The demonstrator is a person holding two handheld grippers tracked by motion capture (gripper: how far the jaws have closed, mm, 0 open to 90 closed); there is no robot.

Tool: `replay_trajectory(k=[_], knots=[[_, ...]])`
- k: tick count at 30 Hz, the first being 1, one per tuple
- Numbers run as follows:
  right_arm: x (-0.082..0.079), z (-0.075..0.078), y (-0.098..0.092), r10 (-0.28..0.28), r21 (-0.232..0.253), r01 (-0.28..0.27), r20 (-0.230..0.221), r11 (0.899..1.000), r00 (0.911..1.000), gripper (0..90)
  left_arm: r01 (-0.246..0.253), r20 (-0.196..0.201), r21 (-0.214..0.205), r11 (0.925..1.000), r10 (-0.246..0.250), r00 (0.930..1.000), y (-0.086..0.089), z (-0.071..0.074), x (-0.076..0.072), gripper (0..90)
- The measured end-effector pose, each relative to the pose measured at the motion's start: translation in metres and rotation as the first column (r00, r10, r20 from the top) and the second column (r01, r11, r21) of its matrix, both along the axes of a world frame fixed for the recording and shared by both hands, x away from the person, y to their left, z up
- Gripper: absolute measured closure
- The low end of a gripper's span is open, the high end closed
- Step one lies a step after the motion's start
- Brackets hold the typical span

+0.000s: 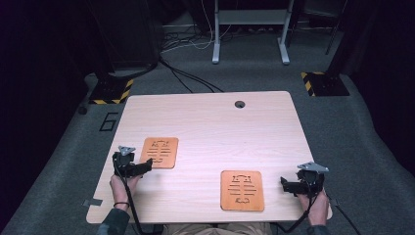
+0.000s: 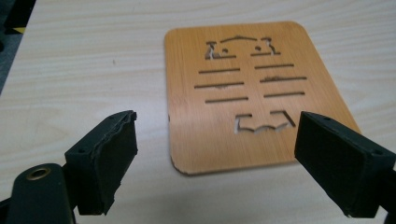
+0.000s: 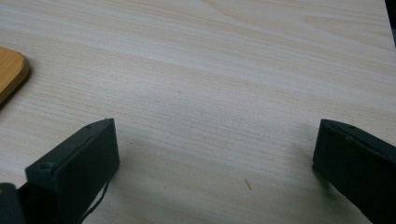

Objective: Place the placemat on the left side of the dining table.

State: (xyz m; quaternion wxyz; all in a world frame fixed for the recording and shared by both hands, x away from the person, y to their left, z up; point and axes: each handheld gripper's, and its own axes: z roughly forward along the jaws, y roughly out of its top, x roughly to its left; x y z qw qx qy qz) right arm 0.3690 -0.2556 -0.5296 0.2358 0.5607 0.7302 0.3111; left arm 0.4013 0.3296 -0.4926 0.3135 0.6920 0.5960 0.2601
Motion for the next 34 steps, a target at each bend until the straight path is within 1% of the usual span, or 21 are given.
replay_trajectory(k=[2, 3, 5, 8, 9, 11, 13, 16, 18, 20, 21, 23, 25, 34], knots=[[0.0, 0.0, 0.0, 0.0, 0.0, 0.0, 0.0, 1.0, 1.0, 0.0, -0.001, 0.01, 0.009, 1.0, 0.001, 1.0, -0.001, -0.004, -0.005, 12.2], [0.0, 0.0, 0.0, 0.0, 0.0, 0.0, 0.0, 1.0, 1.0, 0.0, 0.001, 0.005, 0.012, 0.9999, -0.002, 1.0, -0.001, -0.005, -0.008, 12.2], [0.0, 0.0, 0.0, 0.0, 0.0, 0.0, 0.0, 1.0, 1.0, 0.0, 0.003, 0.006, 0.021, 0.9998, -0.003, 1.0, -0.001, -0.01, -0.015, 12.1], [0.0, 0.0, 0.0, -0.001, 0.0, 0.001, 0.0, 1.0, 1.0, 0.0, 0.005, 0.001, 0.045, 0.999, -0.005, 1.0, -0.001, -0.018, -0.023, 11.2], [0.0, 0.0, 0.0, 0.0, 0.001, 0.0, 0.0, 1.0, 1.0, 0.0, 0.003, -0.006, 0.052, 0.9987, -0.003, 1.0, 0.0, -0.02, -0.026, 10.8], [0.0, 0.0, 0.0, 0.0, 0.001, 0.0, 0.0, 1.0, 1.0, 0.0, 0.0, -0.016, 0.056, 0.9984, 0.001, 0.9999, 0.001, -0.025, -0.031, 10.0], [0.0, 0.0, 0.0, 0.001, 0.001, -0.001, 0.0, 1.0, 1.0, 0.0, -0.003, -0.025, 0.07, 0.9975, 0.005, 0.9997, 0.001, -0.03, -0.035, 9.4], [0.0, 0.0, 0.0, 0.0, 0.001, 0.0, 0.0, 1.0, 1.0, 0.0, -0.011, -0.025, 0.071, 0.9974, 0.013, 0.9996, 0.001, -0.034, -0.041, 8.5], [0.0, 0.0, 0.0, 0.002, 0.0, -0.002, -0.001, 1.0, 1.0, 0.0, -0.016, -0.01, 0.064, 0.9978, 0.017, 0.9998, 0.002, -0.036, -0.044, 8.3], [0.0, 0.0, 0.0, 0.0, 0.001, 0.0, -0.001, 1.0, 1.0, 0.0, -0.017, -0.008, 0.063, 0.9979, 0.018, 0.9998, 0.002, -0.036, -0.046, 8.2], [0.0, 0.0, 0.0, 0.0, 0.0, 0.0, -0.001, 1.0, 1.0, 0.0, -0.018, 0.003, 0.054, 0.9984, 0.018, 0.9998, 0.003, -0.038, -0.047, 8.1], [0.0, 0.0, 0.0, 0.002, -0.003, -0.002, -0.001, 1.0, 1.0, 0.0, -0.023, -0.008, 0.03, 0.9993, 0.023, 0.9997, 0.006, -0.038, -0.046, 7.5], [0.0, 0.0, 0.0, 0.001, 0.0, -0.001, -0.001, 1.0, 1.0, 0.0, -0.016, -0.018, 0.013, 0.9998, 0.016, 0.9997, 0.008, -0.039, -0.046, 7.5], [0.0, 0.0, 0.0, -0.003, 0.001, 0.003, -0.001, 1.0, 1.0, 0.0, -0.015, -0.017, 0.013, 0.9998, 0.015, 0.9997, 0.008, -0.039, -0.046, 7.4]])
